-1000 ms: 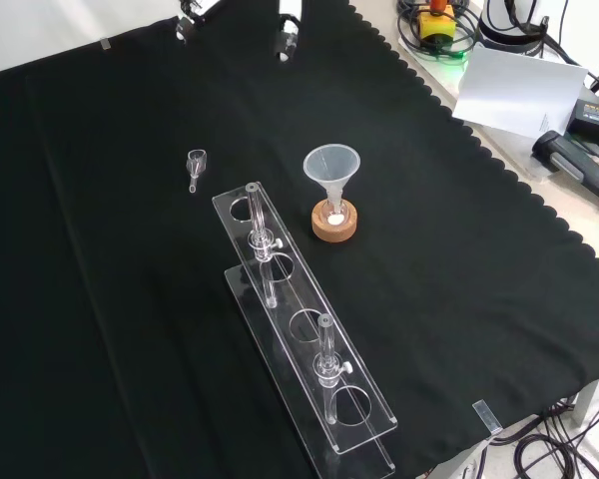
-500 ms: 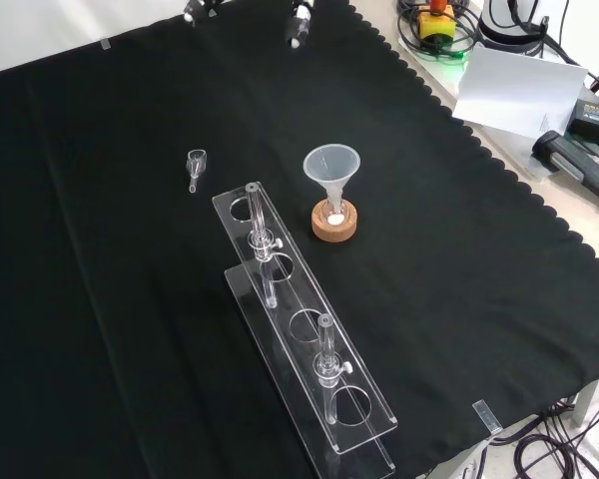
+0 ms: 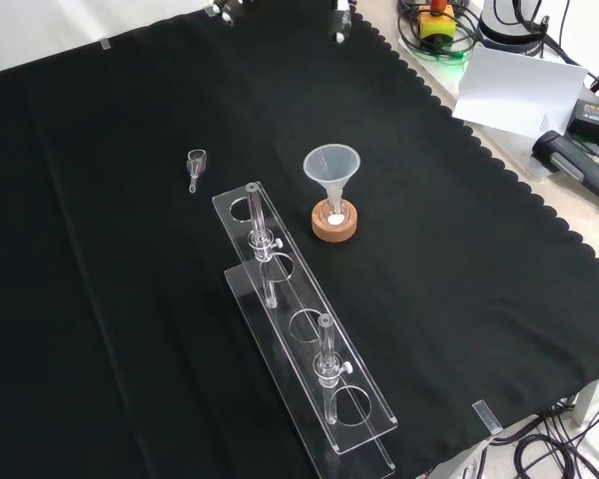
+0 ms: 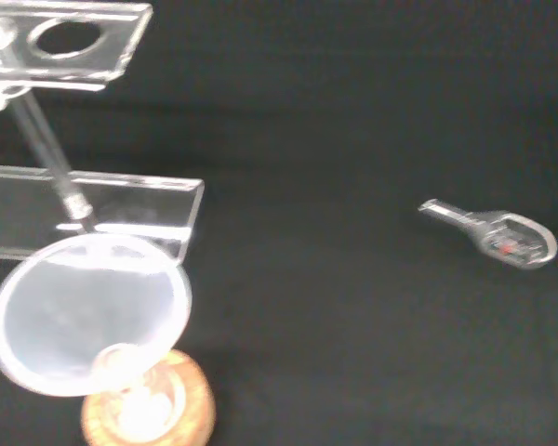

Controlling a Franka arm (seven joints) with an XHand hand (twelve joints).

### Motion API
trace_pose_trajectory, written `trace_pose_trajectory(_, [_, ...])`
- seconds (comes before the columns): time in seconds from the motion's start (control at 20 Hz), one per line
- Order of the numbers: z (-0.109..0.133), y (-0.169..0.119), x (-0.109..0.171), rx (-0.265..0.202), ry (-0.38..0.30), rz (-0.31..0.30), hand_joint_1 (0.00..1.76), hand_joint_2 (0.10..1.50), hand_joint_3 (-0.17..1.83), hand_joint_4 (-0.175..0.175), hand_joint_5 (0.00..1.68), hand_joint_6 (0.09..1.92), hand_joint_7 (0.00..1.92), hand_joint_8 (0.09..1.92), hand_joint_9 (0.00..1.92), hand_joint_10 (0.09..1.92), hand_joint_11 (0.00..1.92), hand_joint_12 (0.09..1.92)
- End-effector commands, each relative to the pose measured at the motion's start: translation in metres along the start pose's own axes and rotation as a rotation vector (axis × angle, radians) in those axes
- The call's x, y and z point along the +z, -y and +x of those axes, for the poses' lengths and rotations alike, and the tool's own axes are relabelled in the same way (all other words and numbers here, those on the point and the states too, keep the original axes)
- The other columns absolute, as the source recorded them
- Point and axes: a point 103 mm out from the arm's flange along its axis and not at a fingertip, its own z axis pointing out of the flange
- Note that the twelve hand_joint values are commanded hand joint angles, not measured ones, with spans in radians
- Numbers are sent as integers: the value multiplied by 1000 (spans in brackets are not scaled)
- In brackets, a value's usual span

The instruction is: Remove the funnel from the round-bottom flask.

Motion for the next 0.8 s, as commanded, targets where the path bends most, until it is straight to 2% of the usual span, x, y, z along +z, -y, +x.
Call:
trace_pose_trajectory(0.05, [49,6,13,7,-47,18,378,585,35,61,0,87,1,87,1,87,0,87])
trace_pose_trajectory(0.3, [82,8,27,56,-75,65,357,561,18,61,0,87,0,87,0,87,0,87])
trace_pose_trajectory(0.5, [98,17,38,55,-86,76,355,559,16,53,0,87,0,87,0,87,0,87])
trace_pose_trajectory(0.65, [106,21,53,56,-96,63,357,562,17,47,0,87,0,87,0,87,0,87])
trace_pose_trajectory(0.8, [106,18,67,80,-89,55,364,565,18,41,0,87,0,87,0,87,0,87])
